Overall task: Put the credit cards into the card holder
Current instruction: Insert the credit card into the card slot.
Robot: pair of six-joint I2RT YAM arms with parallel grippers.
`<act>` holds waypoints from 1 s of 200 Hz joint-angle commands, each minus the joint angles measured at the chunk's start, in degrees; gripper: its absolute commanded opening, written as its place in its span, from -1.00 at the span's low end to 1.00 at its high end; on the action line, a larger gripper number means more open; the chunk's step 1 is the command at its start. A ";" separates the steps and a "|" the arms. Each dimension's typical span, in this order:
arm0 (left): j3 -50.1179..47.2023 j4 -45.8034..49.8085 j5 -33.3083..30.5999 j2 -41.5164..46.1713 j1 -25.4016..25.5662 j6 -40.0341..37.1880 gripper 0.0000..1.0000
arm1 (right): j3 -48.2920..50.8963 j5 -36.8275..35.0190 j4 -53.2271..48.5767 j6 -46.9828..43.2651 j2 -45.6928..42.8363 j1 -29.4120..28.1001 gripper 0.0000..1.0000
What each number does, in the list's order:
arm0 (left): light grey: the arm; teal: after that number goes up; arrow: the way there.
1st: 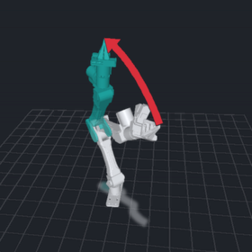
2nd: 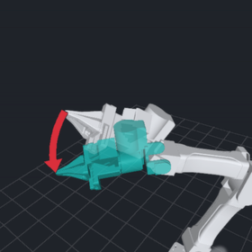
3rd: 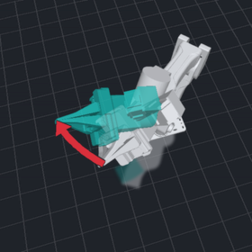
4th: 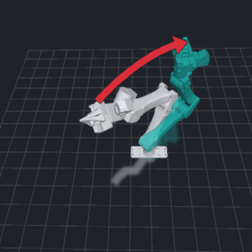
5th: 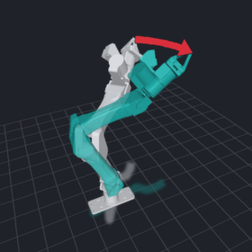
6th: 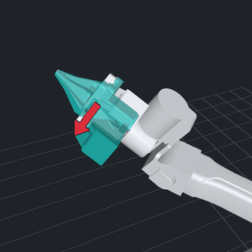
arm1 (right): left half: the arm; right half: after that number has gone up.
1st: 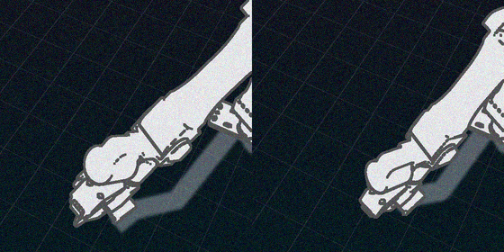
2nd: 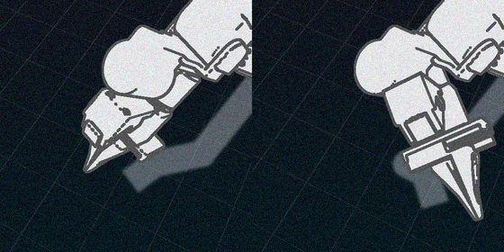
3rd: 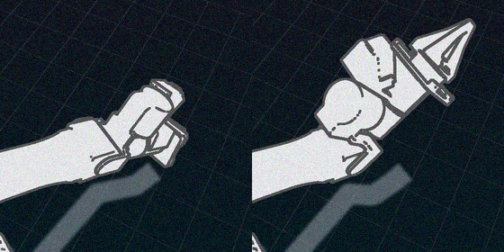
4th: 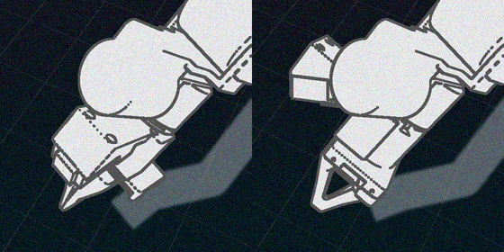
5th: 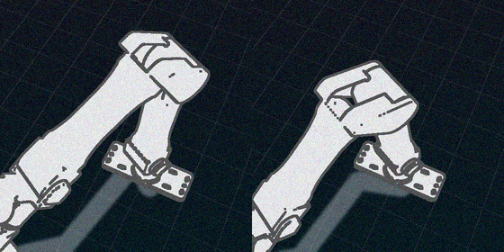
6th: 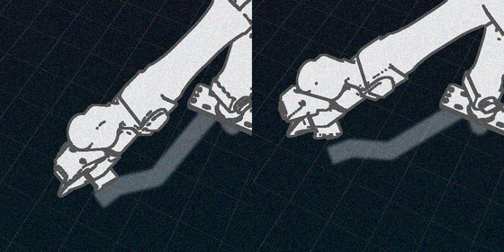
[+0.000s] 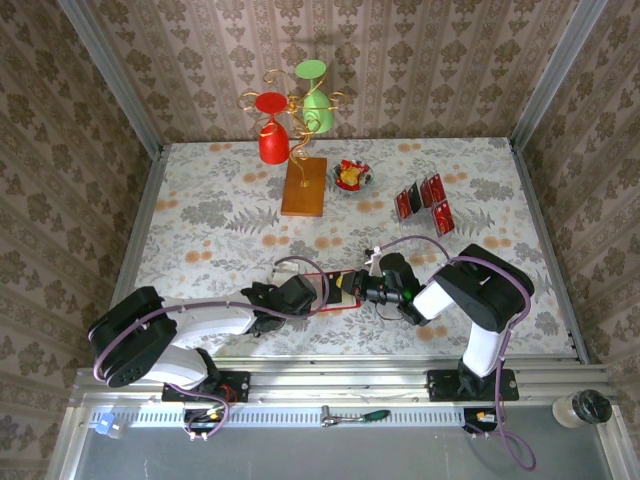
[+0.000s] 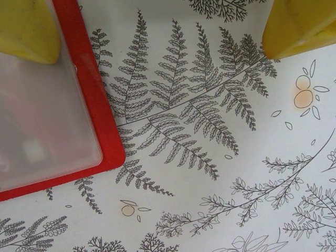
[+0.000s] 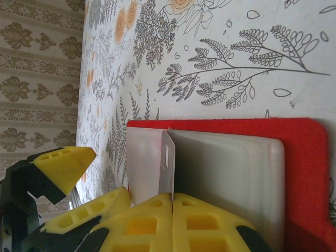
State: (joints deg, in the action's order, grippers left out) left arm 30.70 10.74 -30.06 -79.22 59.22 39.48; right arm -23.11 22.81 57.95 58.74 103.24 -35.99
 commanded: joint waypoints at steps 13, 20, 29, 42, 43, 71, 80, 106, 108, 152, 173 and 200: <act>-1.52 3.24 -1.05 0.22 0.28 0.71 1.00 | 1.31 1.15 -2.30 -0.21 1.51 -0.92 -1.00; -1.52 3.23 -1.09 0.21 0.28 0.74 1.00 | 1.39 1.04 -2.32 -0.25 1.49 -0.93 -1.00; -1.53 3.23 -1.14 0.16 0.28 0.70 1.00 | 1.56 0.99 -2.37 -0.19 1.46 -0.95 -1.00; -1.39 3.23 -1.14 0.14 0.28 0.60 1.00 | 1.84 0.68 -2.65 0.02 1.39 -1.01 -1.00; -1.41 3.23 -1.14 0.13 0.28 0.59 1.00 | 1.84 0.67 -2.75 -0.01 1.41 -1.01 -1.00; -1.43 3.40 -1.14 0.21 0.32 0.54 1.00 | 2.44 0.27 -3.26 0.25 1.16 -1.01 -1.00; -1.43 3.36 -1.16 0.30 0.28 0.53 1.00 | 2.54 0.13 -3.44 0.32 0.99 -1.01 -1.00; -1.43 3.45 -1.22 0.30 0.28 0.67 1.00 | 2.55 0.13 -4.38 0.26 0.56 -1.01 -1.00; -1.47 3.44 -1.18 0.36 0.28 0.61 1.00 | 2.55 0.13 -4.44 0.28 0.51 -1.01 -1.00; -1.52 3.39 -1.22 0.38 0.30 0.66 1.00 | 2.06 -0.30 -8.10 -0.25 -0.76 -1.10 -1.00; -1.47 3.30 -1.23 0.42 0.28 0.64 1.00 | 1.84 -0.72 -9.92 -0.25 -1.04 -1.10 -1.00; -1.46 3.40 -1.30 0.44 0.30 0.61 1.00 | 1.35 -0.66 -11.81 -0.29 -1.11 -1.10 -1.00</act>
State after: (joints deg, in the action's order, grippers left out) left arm 30.59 10.70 -30.24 -79.11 59.24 39.51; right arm -22.44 22.76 55.51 58.94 101.71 -36.42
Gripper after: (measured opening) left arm 0.999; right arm 0.044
